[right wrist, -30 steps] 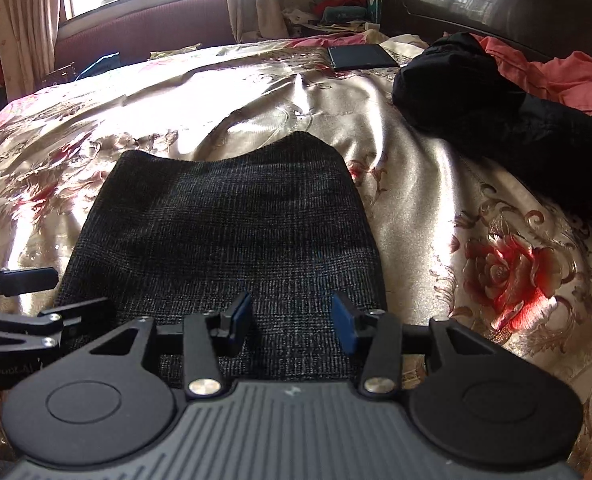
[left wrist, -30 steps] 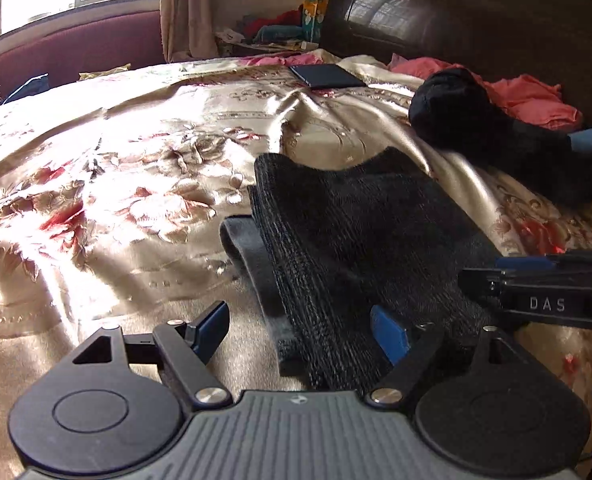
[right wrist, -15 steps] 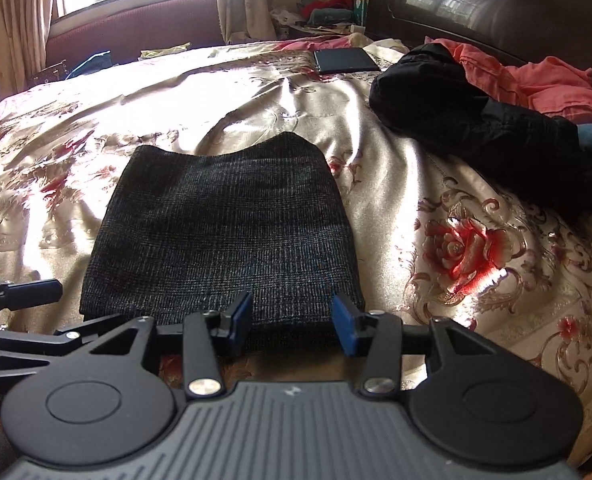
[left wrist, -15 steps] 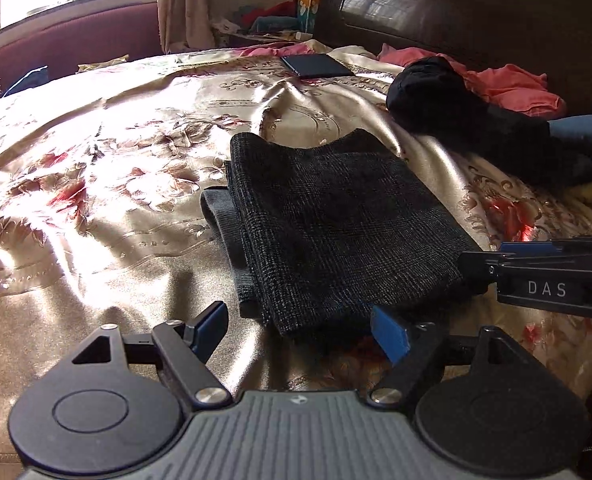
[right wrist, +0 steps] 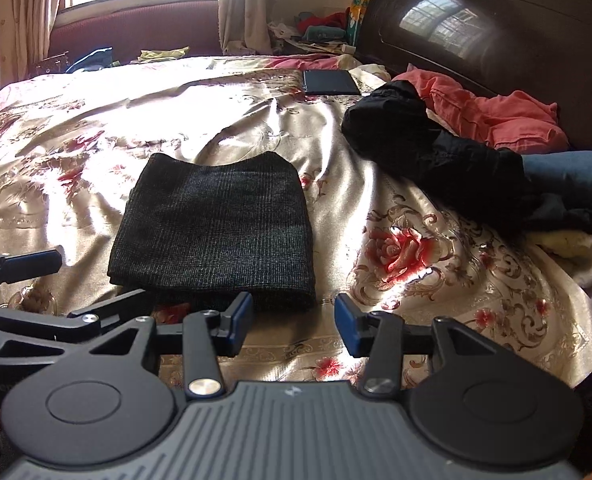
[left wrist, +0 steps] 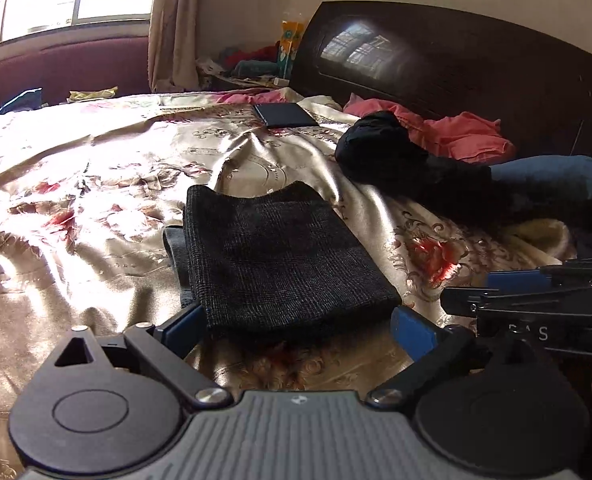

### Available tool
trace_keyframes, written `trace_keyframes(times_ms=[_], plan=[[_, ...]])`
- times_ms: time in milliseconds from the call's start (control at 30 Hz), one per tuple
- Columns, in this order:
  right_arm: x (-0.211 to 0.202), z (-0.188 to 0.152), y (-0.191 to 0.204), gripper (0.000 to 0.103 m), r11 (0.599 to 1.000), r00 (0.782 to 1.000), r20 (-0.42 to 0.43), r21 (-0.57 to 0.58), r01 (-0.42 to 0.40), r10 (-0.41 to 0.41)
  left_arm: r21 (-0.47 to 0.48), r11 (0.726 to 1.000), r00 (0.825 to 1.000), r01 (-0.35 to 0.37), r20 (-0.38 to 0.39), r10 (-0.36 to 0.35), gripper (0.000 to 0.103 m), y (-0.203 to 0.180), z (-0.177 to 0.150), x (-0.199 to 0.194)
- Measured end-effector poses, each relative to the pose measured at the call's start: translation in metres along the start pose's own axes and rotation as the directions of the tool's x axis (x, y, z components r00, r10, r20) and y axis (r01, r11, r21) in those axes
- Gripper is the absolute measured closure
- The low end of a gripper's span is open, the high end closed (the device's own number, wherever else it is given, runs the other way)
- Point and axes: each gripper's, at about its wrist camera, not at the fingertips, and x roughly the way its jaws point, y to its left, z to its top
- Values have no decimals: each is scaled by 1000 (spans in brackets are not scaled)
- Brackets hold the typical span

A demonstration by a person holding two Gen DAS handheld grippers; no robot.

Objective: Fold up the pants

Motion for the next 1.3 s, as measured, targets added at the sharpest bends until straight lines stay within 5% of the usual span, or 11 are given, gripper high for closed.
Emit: trace_keyframes(times_ms=[400, 667, 1300], plan=[[34, -18, 13, 58, 995, 996, -85, 93, -18, 26, 12, 985, 978, -172, -114, 172, 0, 14, -15, 29], [40, -17, 22, 58, 996, 995, -96, 93, -6, 14, -62, 987, 978, -150, -156, 139, 0, 31, -15, 36], [49, -17, 17, 57, 991, 996, -80, 134, -27, 39, 53, 973, 969, -226, -95, 230, 0, 22, -9, 38]])
